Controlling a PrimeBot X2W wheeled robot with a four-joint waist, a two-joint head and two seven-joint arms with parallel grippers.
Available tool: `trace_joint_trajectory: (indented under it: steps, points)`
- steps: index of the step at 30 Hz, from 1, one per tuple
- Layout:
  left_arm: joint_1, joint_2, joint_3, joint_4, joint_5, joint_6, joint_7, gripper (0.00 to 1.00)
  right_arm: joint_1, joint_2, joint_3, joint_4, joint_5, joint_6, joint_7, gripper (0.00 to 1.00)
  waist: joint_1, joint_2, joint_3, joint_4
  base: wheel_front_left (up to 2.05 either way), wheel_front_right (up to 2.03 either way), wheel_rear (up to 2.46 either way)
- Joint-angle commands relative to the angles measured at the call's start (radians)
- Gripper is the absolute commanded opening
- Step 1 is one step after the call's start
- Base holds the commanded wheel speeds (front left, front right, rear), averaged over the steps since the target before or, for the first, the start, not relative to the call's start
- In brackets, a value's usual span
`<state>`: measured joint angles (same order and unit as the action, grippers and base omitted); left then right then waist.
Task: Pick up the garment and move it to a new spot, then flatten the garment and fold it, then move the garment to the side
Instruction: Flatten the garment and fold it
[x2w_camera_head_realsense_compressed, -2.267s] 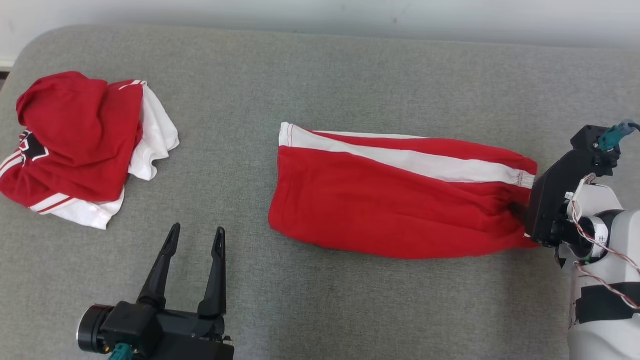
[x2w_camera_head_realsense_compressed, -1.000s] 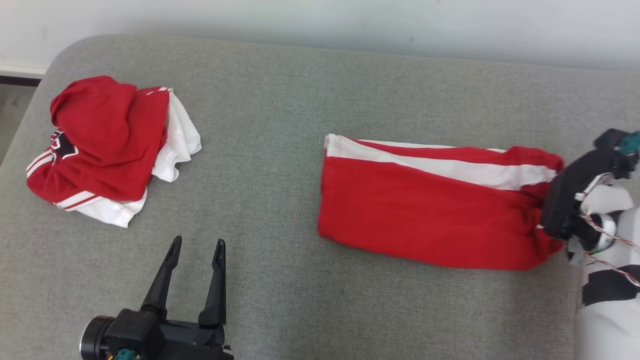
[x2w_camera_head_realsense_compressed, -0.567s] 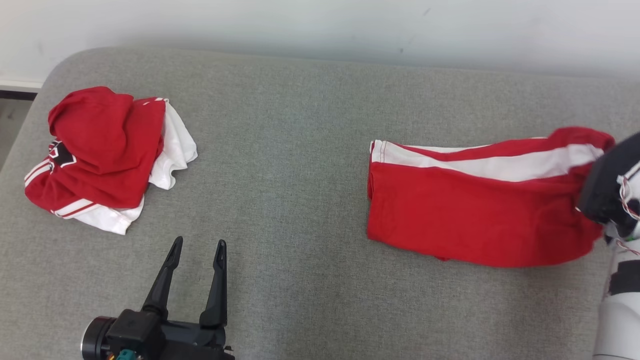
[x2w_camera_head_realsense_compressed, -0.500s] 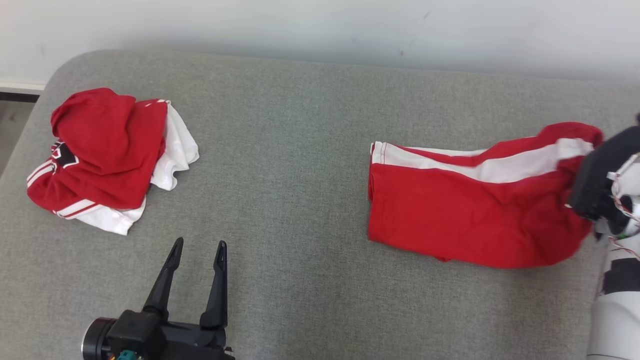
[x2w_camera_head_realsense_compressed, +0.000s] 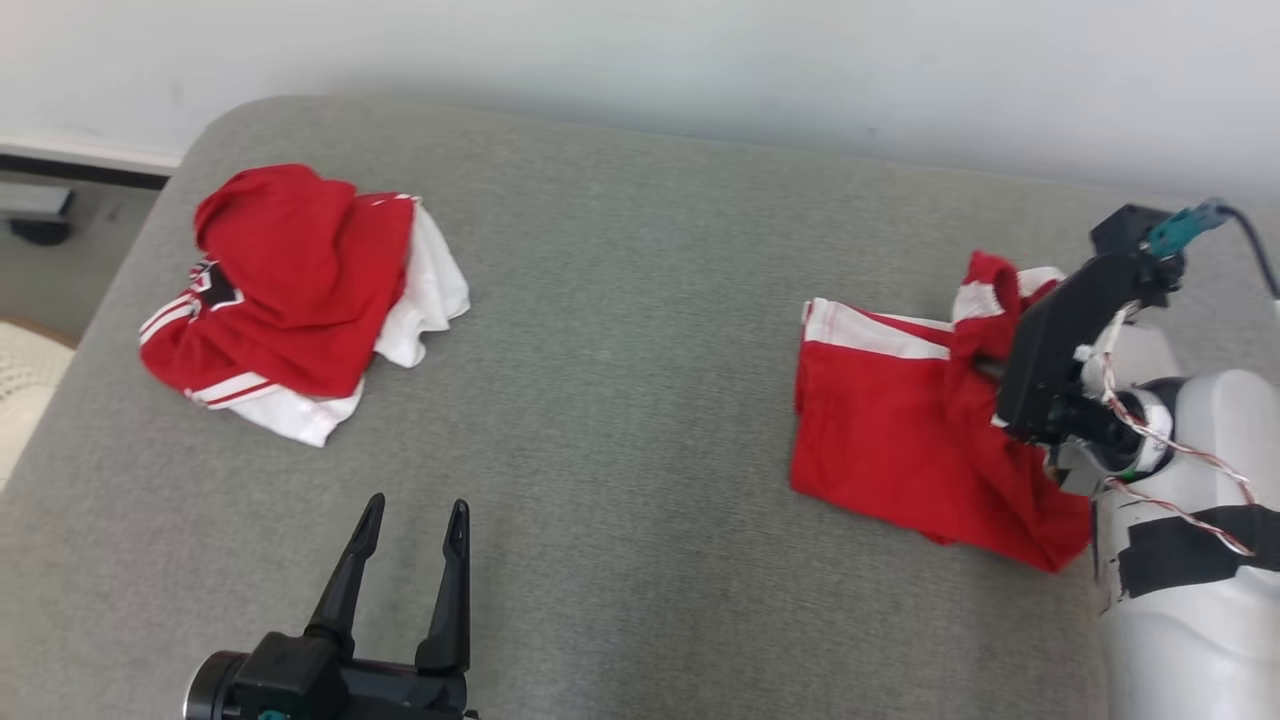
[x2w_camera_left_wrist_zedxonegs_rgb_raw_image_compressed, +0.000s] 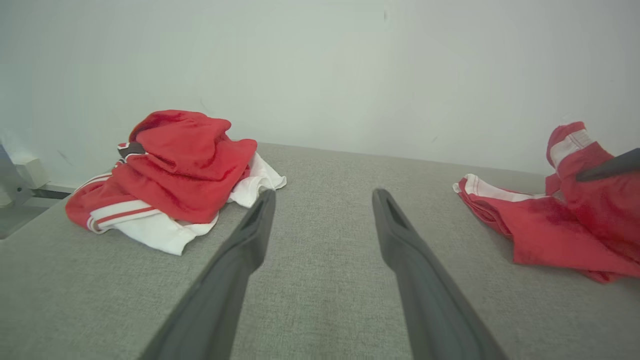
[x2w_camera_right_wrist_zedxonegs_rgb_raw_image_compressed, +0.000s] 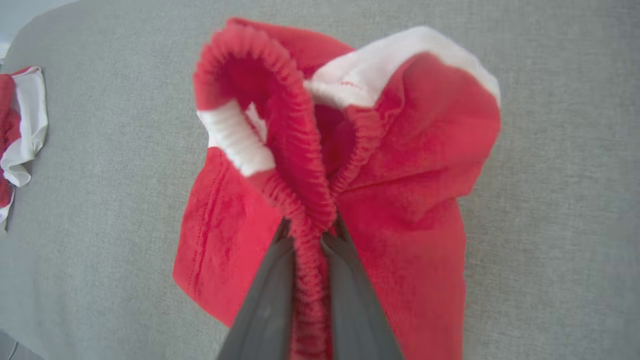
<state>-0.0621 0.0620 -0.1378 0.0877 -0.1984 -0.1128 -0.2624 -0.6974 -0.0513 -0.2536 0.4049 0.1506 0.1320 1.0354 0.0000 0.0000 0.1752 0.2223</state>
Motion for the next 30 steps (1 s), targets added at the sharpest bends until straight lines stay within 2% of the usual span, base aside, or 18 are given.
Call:
trace_joint_trajectory:
  steps: [1, 15, 16, 17, 18, 25, 30]
  points:
    - [0.005, -0.005, -0.005, 0.005, -0.009, 0.004, -0.003, 1.00, -0.006, 0.000, 0.009, 0.029, 0.019, -0.002, -0.016, 0.00, 0.0000, 0.0000, 0.003, 0.036, 0.00, 0.00, 0.00]
    - [0.010, -0.011, -0.018, 0.017, -0.018, 0.004, -0.003, 1.00, -0.078, 0.000, 0.048, 0.287, 0.037, -0.002, -0.138, 0.00, 0.0000, 0.0000, 0.013, 0.106, 0.00, 0.00, 0.00]
    - [0.012, -0.011, -0.017, 0.018, -0.019, 0.004, -0.003, 1.00, -0.082, 0.001, 0.052, 0.296, 0.035, -0.002, -0.146, 0.27, 0.0000, 0.0000, 0.013, 0.107, 0.00, 0.00, 0.00]
    - [0.013, -0.011, -0.016, 0.019, -0.020, 0.003, -0.003, 1.00, -0.087, 0.001, 0.050, 0.307, 0.039, -0.002, -0.157, 0.83, 0.0000, 0.0000, 0.013, 0.106, 0.00, 0.00, 0.00]
    - [0.014, -0.011, -0.014, 0.020, -0.020, 0.003, -0.003, 1.00, -0.092, 0.001, 0.051, 0.314, 0.048, -0.002, -0.166, 1.00, 0.0000, 0.0000, 0.011, 0.105, 0.00, 0.00, 0.00]
    - [0.027, -0.011, -0.004, 0.022, -0.007, 0.002, -0.003, 1.00, -0.118, 0.000, 0.063, 0.295, 0.109, -0.002, -0.223, 1.00, 0.0000, 0.0000, -0.020, 0.078, 0.00, 0.00, 0.00]
    - [0.046, -0.011, -0.002, 0.017, 0.000, 0.001, -0.003, 1.00, -0.064, 0.000, 0.049, 0.210, 0.074, -0.002, -0.266, 1.00, 0.0000, 0.0000, -0.040, 0.057, 0.00, 0.00, 0.00]
